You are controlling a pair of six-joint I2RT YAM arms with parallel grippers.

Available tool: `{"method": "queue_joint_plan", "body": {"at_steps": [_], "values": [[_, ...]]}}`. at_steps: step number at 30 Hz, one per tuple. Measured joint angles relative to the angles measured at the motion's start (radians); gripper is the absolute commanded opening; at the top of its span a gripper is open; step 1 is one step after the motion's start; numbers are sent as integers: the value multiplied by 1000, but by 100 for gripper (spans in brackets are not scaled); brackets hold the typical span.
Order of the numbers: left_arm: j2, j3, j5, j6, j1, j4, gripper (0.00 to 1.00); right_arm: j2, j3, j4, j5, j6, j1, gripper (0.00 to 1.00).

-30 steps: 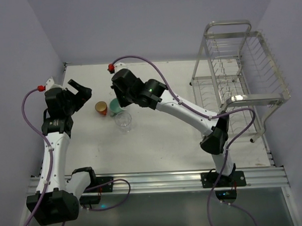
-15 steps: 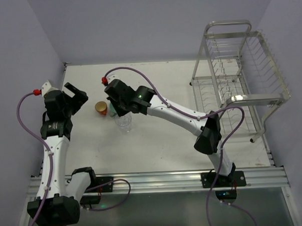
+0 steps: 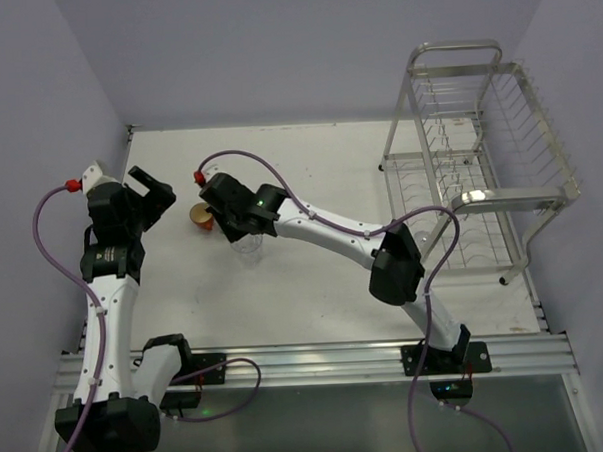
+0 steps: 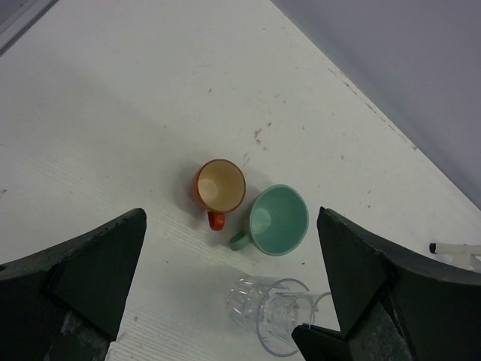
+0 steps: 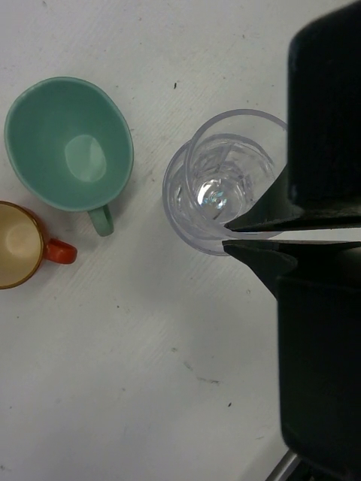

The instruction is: Unload the cups from the dish rack

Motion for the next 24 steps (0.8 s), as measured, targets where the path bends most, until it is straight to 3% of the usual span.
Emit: {"method": "queue_joint_plan", "body": {"at_steps": [20,24], "values": [[0,-26,0,9,0,0,100,144,3,29,-11,-2,-1,0],[0,-31,0,15,0,0,100,144,3,32,-7,-2,-1,13]]}}
